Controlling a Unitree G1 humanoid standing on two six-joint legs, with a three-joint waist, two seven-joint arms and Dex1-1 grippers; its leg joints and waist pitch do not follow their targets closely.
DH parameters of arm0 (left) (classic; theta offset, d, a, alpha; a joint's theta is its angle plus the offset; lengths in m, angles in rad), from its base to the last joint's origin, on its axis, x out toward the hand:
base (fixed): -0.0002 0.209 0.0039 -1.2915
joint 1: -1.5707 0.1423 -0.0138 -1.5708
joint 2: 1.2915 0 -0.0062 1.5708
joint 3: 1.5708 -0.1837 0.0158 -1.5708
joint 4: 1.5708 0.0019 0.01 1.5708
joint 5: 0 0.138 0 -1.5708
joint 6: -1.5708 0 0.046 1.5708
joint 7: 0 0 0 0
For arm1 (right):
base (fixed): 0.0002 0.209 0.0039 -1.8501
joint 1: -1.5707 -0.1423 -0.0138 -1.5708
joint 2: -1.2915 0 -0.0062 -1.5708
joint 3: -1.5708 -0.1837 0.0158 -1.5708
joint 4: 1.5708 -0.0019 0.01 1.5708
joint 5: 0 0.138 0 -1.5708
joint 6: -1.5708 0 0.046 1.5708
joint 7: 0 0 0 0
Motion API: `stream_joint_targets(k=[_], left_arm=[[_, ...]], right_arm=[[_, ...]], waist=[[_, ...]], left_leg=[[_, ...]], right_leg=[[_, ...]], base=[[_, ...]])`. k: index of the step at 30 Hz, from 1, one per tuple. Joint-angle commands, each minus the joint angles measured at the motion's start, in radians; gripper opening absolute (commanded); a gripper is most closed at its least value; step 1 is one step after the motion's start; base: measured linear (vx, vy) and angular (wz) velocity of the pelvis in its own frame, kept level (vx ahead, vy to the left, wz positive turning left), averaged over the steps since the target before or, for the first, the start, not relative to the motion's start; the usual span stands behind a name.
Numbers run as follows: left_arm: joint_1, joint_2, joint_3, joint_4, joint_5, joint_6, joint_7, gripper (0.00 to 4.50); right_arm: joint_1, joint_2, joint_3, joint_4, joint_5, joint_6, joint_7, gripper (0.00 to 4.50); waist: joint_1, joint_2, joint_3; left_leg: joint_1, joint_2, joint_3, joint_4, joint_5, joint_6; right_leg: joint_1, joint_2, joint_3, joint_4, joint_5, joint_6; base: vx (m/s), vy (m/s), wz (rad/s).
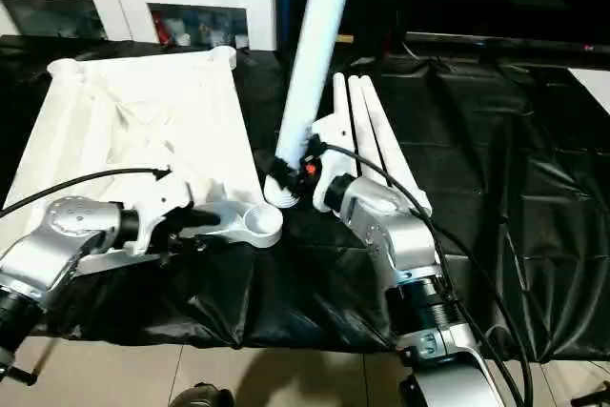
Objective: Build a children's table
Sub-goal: Pick table leg, then insert table leg to table base
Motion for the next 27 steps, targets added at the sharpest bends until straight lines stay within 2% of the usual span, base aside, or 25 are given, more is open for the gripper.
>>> stream_joint_targets(k=[1,6,7,8,14,18,20,24,27], left_arm=[[-0.005,0.013,0.018,0.007,0.009,-0.002,-0.027,1.26],[0.002,0.022,0.032,0.011,-0.008,0.006,-0.057,0.87],[0.004,0.025,0.031,0.011,-0.007,0.005,-0.059,0.8],[0.005,0.026,0.031,0.012,-0.007,0.004,-0.06,0.74],[0.01,0.03,0.03,0.035,0.015,-0.002,-0.068,0.33],[0.008,0.017,0.03,0.041,0.02,-0.004,-0.07,0.03],[-0.009,-0.014,0.027,0.052,0.02,-0.014,-0.06,0.0],[-0.049,-0.089,0.021,0.05,0.002,-0.024,-0.053,0.0],[-0.064,-0.114,0.013,0.052,0.001,-0.019,-0.052,0.0]], right_arm=[[0.001,-0.008,0.001,-0.024,-0.004,-0.003,0.009,1.91],[-0.001,-0.009,0.01,-0.018,-0.011,-0.002,0.021,1.91],[-0.001,-0.01,0.012,-0.018,-0.012,-0.001,0.024,1.91],[-0.001,-0.011,0.015,-0.018,-0.012,0.0,0.028,1.91],[-0.008,-0.014,0.024,-0.013,-0.015,0.01,0.049,1.91],[-0.009,-0.031,0.052,-0.013,-0.02,0.05,0.079,1.91],[-0.011,-0.041,0.064,0.004,-0.033,0.063,0.084,1.91],[-0.027,-0.038,0.052,0.052,-0.044,0.047,0.078,1.91],[-0.034,-0.039,0.053,0.072,-0.055,0.034,0.075,1.91]], waist=[[-0.002,0.009,-0.078],[-0.002,0.008,-0.076],[-0.003,0.004,-0.076],[-0.002,0.006,-0.076],[-0.003,0.005,-0.077],[-0.004,0.005,-0.077],[-0.007,-0.002,-0.077],[-0.007,-0.005,-0.078],[-0.001,-0.005,-0.079]], left_leg=[[0.036,0.039,-0.013,-0.075,-0.201,-0.054],[0.036,0.04,-0.012,-0.077,-0.216,-0.056],[0.036,0.04,-0.012,-0.078,-0.22,-0.055],[0.037,0.04,-0.012,-0.077,-0.219,-0.053],[0.035,0.039,-0.012,-0.076,-0.205,-0.047],[0.036,0.04,-0.013,-0.077,-0.202,-0.046],[0.035,0.04,-0.011,-0.077,-0.195,-0.046],[0.034,0.039,-0.009,-0.072,-0.186,-0.037],[0.035,0.041,-0.01,-0.072,-0.18,-0.034]], right_leg=[[0.029,-0.078,0.042,-0.069,-0.041,-0.206],[0.029,-0.08,0.043,-0.071,-0.071,-0.209],[0.029,-0.079,0.043,-0.072,-0.08,-0.208],[0.028,-0.08,0.043,-0.072,-0.083,-0.208],[0.029,-0.079,0.043,-0.07,-0.063,-0.21],[0.029,-0.078,0.042,-0.07,-0.06,-0.21],[0.032,-0.078,0.042,-0.07,-0.049,-0.212],[0.033,-0.084,0.044,-0.072,-0.05,-0.221],[0.031,-0.081,0.042,-0.072,-0.057,-0.22]], base=[[0.0,0.0,0.0],[0.0,0.0,0.0],[0.0,0.0,0.0],[0.0,0.0,0.0],[0.0,0.0,0.0],[0.0,0.0,0.0],[0.0,0.0,0.0],[0.0,0.0,0.0],[0.0,0.0,0.0]])
